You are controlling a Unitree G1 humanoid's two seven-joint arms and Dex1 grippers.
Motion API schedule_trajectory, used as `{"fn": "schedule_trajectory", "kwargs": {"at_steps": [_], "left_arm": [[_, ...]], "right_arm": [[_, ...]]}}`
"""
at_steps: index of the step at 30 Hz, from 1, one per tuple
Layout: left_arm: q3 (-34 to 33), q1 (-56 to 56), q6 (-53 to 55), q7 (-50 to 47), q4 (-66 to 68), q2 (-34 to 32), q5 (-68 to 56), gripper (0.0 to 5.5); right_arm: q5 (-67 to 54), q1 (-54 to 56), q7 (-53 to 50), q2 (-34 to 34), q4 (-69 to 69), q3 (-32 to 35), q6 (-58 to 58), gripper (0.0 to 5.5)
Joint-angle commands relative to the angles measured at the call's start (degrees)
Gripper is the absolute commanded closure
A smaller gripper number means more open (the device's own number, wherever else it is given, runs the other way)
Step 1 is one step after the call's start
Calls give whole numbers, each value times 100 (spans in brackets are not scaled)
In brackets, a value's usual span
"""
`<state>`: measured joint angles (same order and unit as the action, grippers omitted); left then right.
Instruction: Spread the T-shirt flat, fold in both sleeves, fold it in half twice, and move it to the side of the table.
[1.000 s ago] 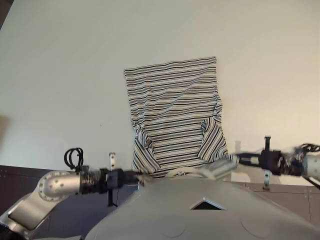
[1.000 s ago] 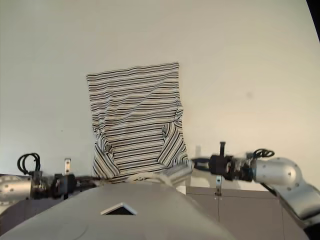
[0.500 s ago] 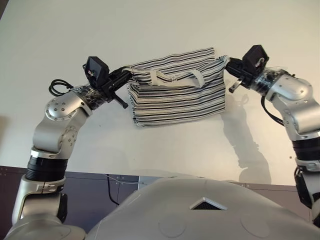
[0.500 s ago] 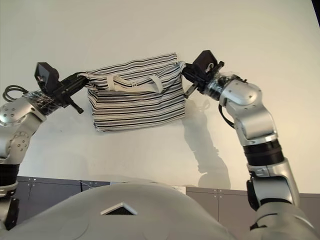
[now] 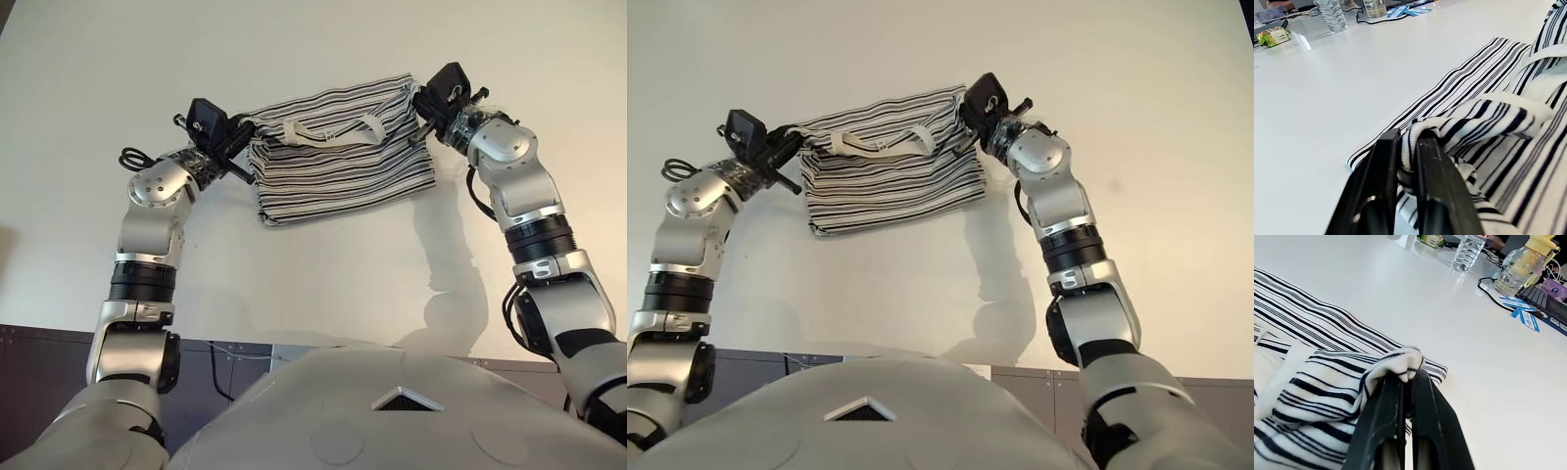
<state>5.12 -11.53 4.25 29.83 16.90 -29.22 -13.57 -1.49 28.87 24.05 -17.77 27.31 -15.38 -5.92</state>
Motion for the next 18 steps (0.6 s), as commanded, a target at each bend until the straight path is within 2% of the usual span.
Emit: {"fn": "schedule_trajectory", "kwargs": {"at_steps": [1,7,12,14,15,18], "left_arm": [[-85,-176,-139,-151,396,252,259,443],[-226,-840,-441,-632,1607,626,671,346],[-284,-1559,-601,-1032,2938,842,975,346],[-422,-1675,-522,-1416,3337,838,1055,374],[-486,-1673,-520,-1542,3430,821,1070,393],[-654,-1334,-576,-1520,3098,778,976,393]], "right_arm": [[135,541,-192,396,846,172,406,540],[482,1324,-759,669,2527,368,860,434],[509,2122,-1294,887,4004,737,1003,434],[490,2299,-1675,934,4359,946,915,430],[544,2331,-1786,926,4442,980,948,430],[836,2228,-1669,745,4304,830,1479,430]]}}
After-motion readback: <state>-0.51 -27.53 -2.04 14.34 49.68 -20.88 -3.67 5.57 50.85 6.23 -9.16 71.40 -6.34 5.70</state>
